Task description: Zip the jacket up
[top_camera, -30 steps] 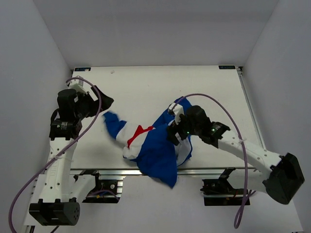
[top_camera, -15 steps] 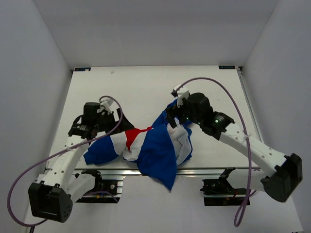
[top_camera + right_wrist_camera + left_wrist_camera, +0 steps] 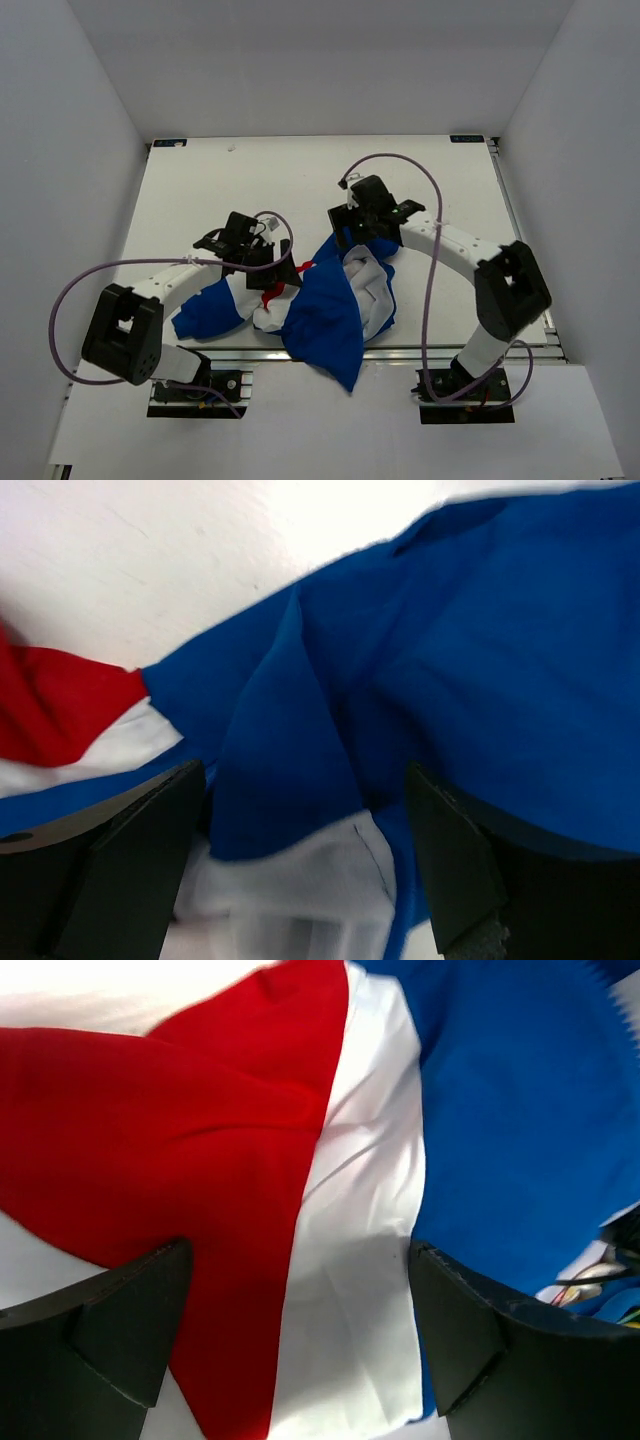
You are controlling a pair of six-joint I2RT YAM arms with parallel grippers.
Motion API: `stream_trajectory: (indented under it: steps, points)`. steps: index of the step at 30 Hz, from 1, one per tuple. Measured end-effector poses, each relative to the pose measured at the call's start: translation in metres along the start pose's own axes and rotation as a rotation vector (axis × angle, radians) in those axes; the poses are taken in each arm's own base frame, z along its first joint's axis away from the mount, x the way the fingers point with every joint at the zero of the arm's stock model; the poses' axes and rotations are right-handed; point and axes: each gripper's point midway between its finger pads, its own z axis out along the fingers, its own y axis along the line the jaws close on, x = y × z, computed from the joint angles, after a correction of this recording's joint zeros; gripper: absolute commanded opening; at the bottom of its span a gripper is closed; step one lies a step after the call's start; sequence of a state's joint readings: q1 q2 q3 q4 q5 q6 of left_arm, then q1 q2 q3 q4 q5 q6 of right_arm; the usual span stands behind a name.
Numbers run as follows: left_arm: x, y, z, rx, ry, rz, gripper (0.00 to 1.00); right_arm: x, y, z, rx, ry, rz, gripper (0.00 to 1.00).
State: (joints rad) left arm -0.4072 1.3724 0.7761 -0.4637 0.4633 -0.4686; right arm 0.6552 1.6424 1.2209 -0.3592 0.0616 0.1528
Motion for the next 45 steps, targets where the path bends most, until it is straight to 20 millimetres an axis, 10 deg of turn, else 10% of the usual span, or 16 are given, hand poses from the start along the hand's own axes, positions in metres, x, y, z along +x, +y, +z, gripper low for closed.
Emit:
stream_trajectory:
  steps: [4,6,9,15,19,25,33,39,45]
  points:
    - [0.011,-0.004,0.01,-0.001,0.048,0.032,0.37,0.029,0.0,0.033,-0.001,0.111,0.04,0.71]
    - [0.015,-0.006,0.013,0.0,0.059,0.051,0.05,0.035,0.001,0.041,-0.004,0.136,0.051,0.24]
    - [0.012,-0.008,0.014,0.0,0.049,0.058,0.0,0.035,0.003,0.049,-0.012,0.149,0.073,0.0]
    - [-0.029,-0.027,-0.009,-0.012,-0.115,0.106,0.0,0.013,-0.001,0.037,0.016,0.081,0.087,0.0]
    - [-0.07,-0.063,-0.056,0.034,-0.332,0.176,0.0,-0.04,-0.004,-0.017,0.039,-0.115,0.079,0.0]
    - [-0.112,-0.123,-0.143,0.143,-0.628,0.279,0.0,-0.122,0.002,-0.16,-0.002,-0.568,0.055,0.0]
    - [-0.11,-0.199,-0.255,0.383,-0.889,0.452,0.0,-0.133,0.014,-0.318,-0.095,-0.984,-0.07,0.0]
    - [-0.084,-0.255,-0.345,0.598,-1.046,0.617,0.0,-0.135,0.026,-0.391,-0.154,-1.155,-0.15,0.0]
    - [-0.079,-0.262,-0.364,0.642,-1.103,0.622,0.0,-0.151,0.025,-0.413,-0.131,-1.21,-0.158,0.0]
